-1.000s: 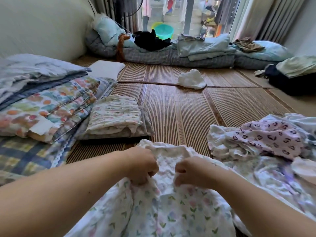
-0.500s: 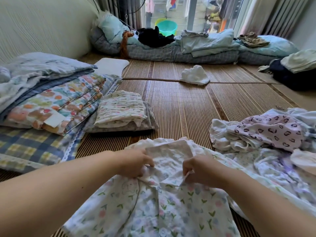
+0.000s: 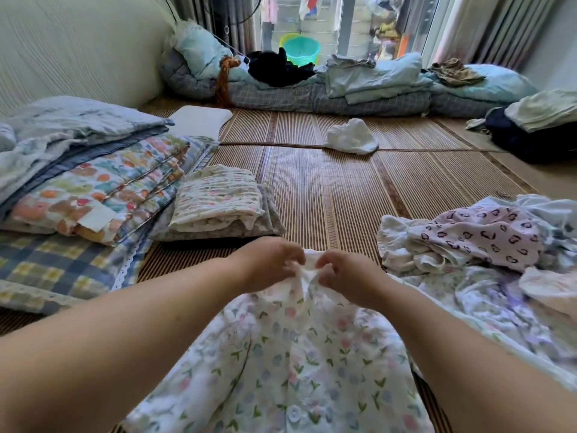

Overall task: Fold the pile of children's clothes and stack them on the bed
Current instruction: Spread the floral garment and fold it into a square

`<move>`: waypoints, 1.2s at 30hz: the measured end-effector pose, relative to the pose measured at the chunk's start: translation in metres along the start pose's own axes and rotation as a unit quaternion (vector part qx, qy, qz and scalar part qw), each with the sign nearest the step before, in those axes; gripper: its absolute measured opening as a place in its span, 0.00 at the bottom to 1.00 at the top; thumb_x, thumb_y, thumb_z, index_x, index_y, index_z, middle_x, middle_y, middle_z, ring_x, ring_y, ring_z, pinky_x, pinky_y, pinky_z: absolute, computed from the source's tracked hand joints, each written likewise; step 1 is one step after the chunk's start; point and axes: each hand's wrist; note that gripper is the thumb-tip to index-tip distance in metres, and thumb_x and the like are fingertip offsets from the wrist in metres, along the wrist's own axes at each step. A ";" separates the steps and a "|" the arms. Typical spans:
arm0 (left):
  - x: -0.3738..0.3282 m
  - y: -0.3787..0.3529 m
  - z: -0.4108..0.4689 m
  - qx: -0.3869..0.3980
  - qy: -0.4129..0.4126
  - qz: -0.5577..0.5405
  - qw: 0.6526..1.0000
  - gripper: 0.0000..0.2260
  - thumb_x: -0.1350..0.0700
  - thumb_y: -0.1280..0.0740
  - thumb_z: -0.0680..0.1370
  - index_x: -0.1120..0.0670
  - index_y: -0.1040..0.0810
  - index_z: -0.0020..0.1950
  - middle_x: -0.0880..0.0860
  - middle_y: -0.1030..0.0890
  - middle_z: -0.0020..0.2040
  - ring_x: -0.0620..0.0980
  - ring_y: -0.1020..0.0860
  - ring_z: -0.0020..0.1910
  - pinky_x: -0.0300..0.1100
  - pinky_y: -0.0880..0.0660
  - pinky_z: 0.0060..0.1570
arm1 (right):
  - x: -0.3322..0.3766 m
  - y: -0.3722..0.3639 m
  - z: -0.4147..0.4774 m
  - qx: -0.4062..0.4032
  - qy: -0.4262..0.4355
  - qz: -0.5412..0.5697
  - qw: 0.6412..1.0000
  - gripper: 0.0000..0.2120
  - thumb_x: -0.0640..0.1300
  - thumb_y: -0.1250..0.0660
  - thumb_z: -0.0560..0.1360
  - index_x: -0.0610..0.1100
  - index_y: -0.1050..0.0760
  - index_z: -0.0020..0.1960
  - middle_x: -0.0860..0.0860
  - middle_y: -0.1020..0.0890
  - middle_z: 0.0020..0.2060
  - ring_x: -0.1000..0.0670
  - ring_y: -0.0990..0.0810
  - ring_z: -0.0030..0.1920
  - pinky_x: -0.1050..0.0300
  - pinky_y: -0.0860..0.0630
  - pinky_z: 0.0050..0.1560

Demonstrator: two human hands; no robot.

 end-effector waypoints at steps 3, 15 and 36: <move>-0.008 -0.024 -0.003 0.032 0.067 -0.027 0.997 0.29 0.54 0.31 0.76 0.42 0.38 0.75 0.48 0.29 0.70 0.49 0.27 0.65 0.45 0.29 0.63 | -0.003 -0.017 0.011 -0.022 -0.051 -0.088 0.995 0.23 0.54 0.33 0.75 0.56 0.32 0.68 0.53 0.21 0.59 0.50 0.22 0.57 0.49 0.28 0.60; 0.035 -0.011 -0.137 0.107 0.336 -0.078 0.933 0.29 0.45 0.25 0.69 0.52 0.30 0.66 0.50 0.22 0.60 0.49 0.23 0.55 0.37 0.28 0.47 | -0.009 0.010 -0.110 -0.032 -0.086 -0.058 0.994 0.18 0.53 0.32 0.75 0.52 0.24 0.64 0.52 0.21 0.63 0.51 0.22 0.59 0.58 0.28 0.57; 0.039 0.135 -0.145 -0.331 0.356 -0.091 0.869 0.08 0.53 0.34 0.75 0.58 0.22 0.44 0.58 0.21 0.44 0.58 0.25 0.44 0.43 0.34 0.40 | 0.012 -0.063 -0.146 0.100 -0.113 -0.135 0.979 0.32 0.67 0.41 0.74 0.60 0.42 0.75 0.55 0.47 0.78 0.51 0.48 0.77 0.46 0.41 0.72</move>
Point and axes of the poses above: each hand's wrist, its own z-axis towards the middle knuckle, its own y-axis out of the back of the hand, x = y × z
